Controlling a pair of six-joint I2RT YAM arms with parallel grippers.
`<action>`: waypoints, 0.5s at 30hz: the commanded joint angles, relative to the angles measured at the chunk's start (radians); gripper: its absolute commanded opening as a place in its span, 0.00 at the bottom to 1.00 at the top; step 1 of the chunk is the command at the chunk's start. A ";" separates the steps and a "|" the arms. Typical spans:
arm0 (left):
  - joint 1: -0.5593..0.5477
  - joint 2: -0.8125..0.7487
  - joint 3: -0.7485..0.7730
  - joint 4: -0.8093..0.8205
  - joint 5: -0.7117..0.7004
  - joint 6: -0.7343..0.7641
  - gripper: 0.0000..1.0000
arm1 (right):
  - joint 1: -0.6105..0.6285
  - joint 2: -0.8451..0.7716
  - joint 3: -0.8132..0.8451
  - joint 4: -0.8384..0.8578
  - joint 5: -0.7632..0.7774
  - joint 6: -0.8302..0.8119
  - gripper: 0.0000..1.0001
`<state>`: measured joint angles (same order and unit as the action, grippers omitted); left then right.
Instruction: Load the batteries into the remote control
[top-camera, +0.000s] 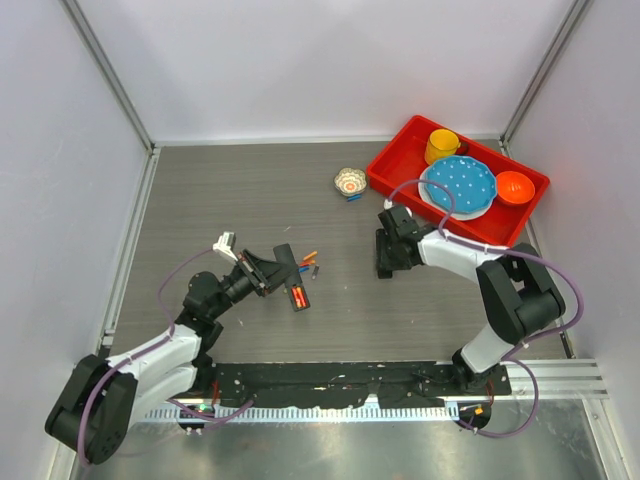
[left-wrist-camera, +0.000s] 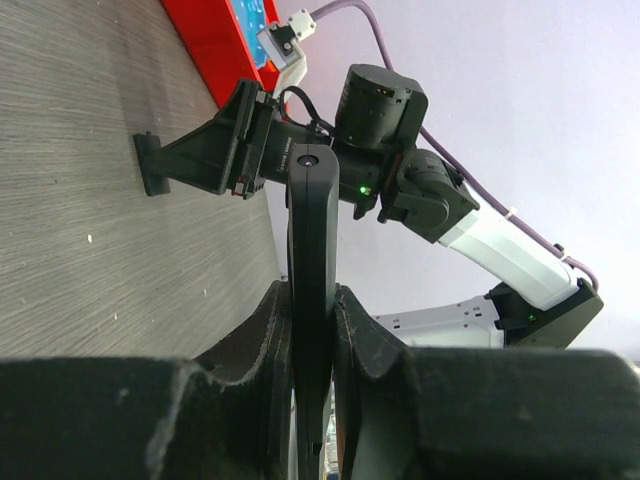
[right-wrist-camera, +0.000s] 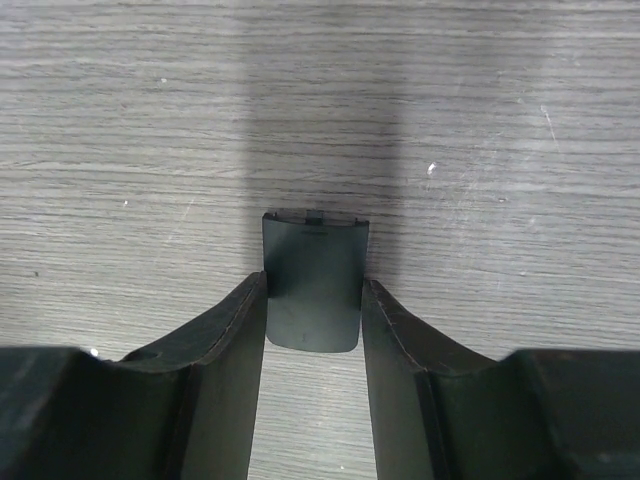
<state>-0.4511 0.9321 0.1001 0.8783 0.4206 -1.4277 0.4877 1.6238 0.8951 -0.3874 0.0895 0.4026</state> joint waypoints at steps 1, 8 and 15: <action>0.000 0.007 0.007 0.062 0.017 0.010 0.00 | 0.005 0.013 -0.099 0.073 -0.046 0.128 0.39; 0.000 0.008 0.010 0.065 0.018 0.013 0.00 | 0.015 -0.028 -0.081 0.006 -0.013 0.053 0.51; -0.006 0.020 0.007 0.077 0.017 0.010 0.00 | 0.022 -0.027 -0.052 -0.036 0.007 0.025 0.60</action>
<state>-0.4515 0.9489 0.1001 0.8833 0.4202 -1.4277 0.4999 1.5841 0.8467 -0.3214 0.0845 0.4484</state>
